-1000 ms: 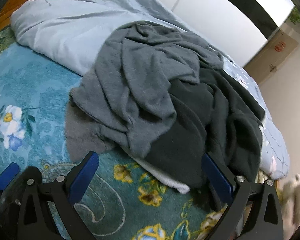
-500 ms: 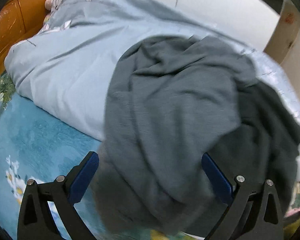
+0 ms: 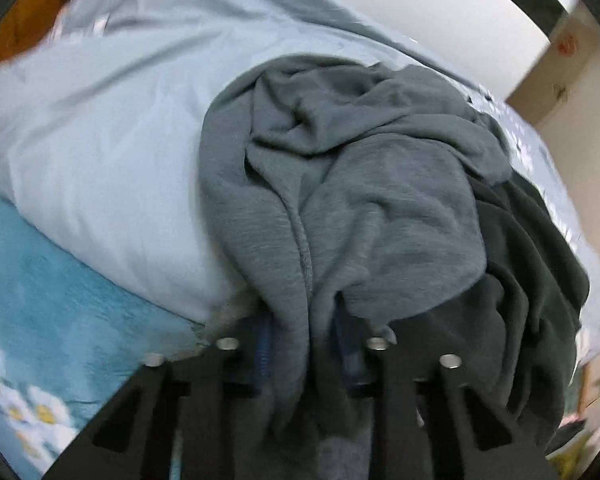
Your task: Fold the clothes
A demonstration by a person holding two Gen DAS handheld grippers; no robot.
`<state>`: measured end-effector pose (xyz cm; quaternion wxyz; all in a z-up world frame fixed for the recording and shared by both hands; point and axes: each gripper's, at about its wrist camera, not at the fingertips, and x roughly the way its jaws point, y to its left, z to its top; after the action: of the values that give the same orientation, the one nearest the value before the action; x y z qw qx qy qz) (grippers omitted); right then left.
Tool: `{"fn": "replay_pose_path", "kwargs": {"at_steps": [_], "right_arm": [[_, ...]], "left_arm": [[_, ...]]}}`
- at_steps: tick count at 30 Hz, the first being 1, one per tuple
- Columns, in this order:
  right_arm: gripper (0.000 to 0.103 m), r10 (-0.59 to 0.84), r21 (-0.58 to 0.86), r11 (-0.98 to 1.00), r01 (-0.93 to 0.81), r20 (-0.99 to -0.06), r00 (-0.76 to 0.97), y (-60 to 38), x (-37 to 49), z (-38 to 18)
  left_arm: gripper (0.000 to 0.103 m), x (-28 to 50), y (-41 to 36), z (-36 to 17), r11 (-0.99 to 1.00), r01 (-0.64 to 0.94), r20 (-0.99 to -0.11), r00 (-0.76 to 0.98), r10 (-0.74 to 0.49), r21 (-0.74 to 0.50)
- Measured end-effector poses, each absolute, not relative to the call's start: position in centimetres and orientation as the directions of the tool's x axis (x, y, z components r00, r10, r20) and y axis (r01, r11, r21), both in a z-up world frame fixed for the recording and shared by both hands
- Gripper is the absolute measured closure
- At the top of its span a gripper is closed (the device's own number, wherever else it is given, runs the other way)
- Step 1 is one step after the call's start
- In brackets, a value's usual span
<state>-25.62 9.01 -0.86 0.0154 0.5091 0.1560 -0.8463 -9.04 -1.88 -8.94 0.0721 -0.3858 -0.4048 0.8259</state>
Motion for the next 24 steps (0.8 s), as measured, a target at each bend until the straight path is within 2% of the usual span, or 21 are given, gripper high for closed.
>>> {"fn": "replay_pose_path", "kwargs": {"at_steps": [4, 11, 24], "right_arm": [[0.086, 0.083, -0.216, -0.956, 0.200, -0.849, -0.522, 10.4, -23.1, 3.1], [0.089, -0.018, -0.129, -0.966, 0.226, -0.833, -0.553, 12.2, -19.4, 8.8], [0.091, -0.115, -0.050, -0.953, 0.300, -0.853, -0.509, 17.7, -10.8, 13.0]], "left_arm": [[0.000, -8.6, -2.4, -8.5, -0.656, 0.192, -0.568, -0.705, 0.425, -0.730], [0.000, -7.2, -3.6, -7.3, -0.627, 0.188, -0.538, -0.725, 0.430, -0.756], [0.000, -5.1, -5.2, -4.9, -0.606, 0.177, -0.495, -0.766, 0.410, -0.775]]}}
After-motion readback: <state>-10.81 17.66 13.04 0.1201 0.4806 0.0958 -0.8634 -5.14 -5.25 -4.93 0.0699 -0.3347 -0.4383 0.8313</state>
